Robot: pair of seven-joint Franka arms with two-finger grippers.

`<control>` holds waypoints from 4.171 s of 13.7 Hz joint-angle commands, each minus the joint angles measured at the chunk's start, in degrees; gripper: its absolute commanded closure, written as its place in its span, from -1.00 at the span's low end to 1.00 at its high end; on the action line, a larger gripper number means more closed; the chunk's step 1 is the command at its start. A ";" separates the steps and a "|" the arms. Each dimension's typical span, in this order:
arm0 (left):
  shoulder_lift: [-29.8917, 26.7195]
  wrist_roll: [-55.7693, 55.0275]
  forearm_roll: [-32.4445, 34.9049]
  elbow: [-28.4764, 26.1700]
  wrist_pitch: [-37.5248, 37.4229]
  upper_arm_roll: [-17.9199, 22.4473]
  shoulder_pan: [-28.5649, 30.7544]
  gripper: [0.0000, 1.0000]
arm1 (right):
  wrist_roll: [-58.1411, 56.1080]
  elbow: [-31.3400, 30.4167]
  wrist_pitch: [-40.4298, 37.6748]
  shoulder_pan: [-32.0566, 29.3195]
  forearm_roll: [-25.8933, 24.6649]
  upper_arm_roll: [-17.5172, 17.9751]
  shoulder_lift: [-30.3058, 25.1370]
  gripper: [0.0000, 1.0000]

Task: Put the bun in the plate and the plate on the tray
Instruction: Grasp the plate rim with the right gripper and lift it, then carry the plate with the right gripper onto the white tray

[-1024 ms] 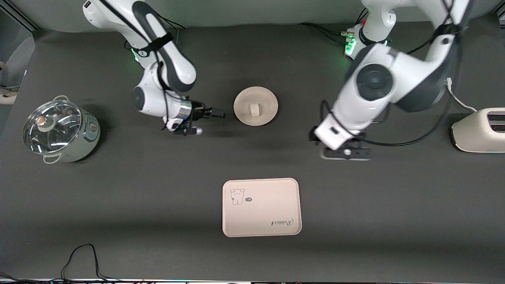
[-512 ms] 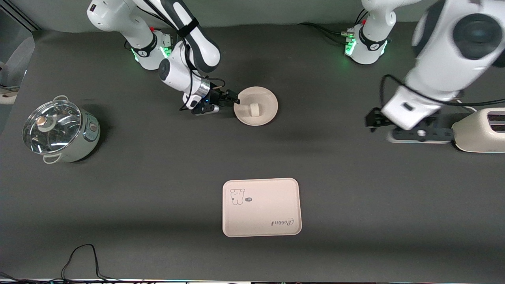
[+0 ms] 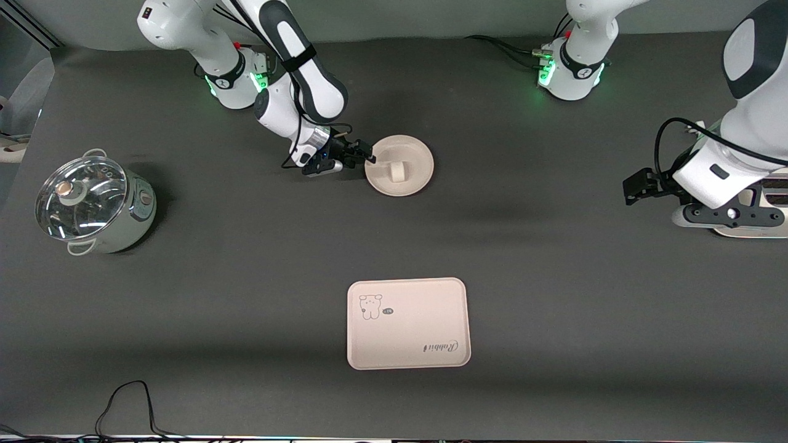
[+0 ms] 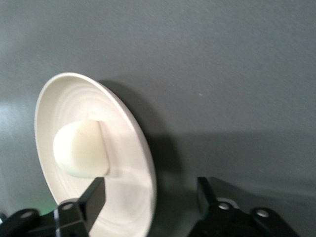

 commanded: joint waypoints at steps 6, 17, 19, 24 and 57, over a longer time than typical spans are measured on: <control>-2.55 0.54 0.73 -2.26 -0.55 0.30 1.40 -1.00 | 0.43 4.82 0.65 0.86 2.11 -0.33 3.70 0.03; -5.45 3.79 0.83 -1.73 -3.63 17.53 -13.53 -1.00 | 1.04 4.73 1.17 2.09 2.19 0.11 4.76 1.00; -5.54 3.36 0.83 -1.73 -3.81 17.36 -13.71 -1.00 | 2.00 4.91 4.24 2.00 2.19 0.11 3.88 1.00; -5.81 3.26 0.83 -1.21 -4.51 17.53 -13.18 -1.00 | 2.53 5.17 7.68 0.87 1.23 -1.47 -1.30 1.00; -2.46 -3.41 1.18 3.28 -5.13 17.18 -14.15 -1.00 | 56.41 75.04 -26.87 -22.34 -47.99 -14.57 42.54 1.00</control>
